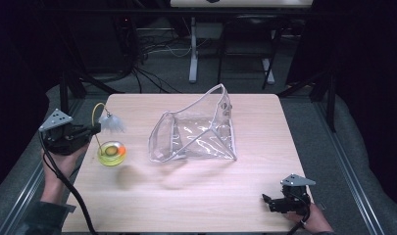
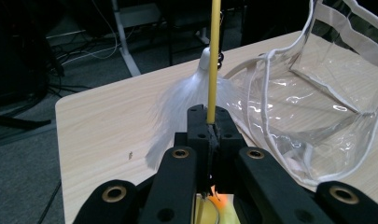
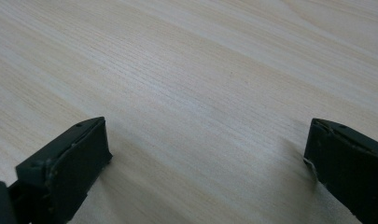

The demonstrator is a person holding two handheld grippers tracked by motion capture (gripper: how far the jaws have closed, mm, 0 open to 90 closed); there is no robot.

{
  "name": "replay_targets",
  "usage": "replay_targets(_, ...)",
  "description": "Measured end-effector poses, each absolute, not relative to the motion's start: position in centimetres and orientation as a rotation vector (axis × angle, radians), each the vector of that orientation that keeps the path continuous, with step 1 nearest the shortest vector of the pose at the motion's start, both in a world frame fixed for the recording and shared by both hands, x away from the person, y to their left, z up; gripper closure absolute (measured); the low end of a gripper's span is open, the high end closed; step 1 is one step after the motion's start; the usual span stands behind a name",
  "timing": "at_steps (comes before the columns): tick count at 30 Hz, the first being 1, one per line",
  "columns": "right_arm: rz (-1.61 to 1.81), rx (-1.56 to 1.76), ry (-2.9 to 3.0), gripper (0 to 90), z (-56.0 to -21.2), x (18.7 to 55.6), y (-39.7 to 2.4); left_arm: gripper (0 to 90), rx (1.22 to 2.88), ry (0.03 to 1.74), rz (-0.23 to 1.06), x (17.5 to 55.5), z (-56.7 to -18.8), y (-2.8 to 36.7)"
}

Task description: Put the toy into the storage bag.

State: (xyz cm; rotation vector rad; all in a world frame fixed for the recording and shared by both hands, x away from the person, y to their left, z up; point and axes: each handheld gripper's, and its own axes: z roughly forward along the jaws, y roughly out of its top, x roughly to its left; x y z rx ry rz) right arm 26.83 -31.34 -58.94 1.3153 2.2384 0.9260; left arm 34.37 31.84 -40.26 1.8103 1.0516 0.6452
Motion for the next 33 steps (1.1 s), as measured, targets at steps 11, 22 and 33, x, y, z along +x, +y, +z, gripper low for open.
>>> replay_targets(11,0.926,1.315,2.239,0.0,-58.9,26.8,-31.3,88.5,1.812,1.026,0.653,35.0,-39.1,31.2)
replay_targets(22,0.926,1.315,2.238,0.0,-58.9,26.8,-31.3,88.4,1.806,1.002,0.669,35.6,-37.9,30.8)
replay_targets(33,0.926,1.315,2.239,0.0,-58.9,26.8,-31.3,88.5,1.805,0.979,0.678,36.3,-36.5,30.1)
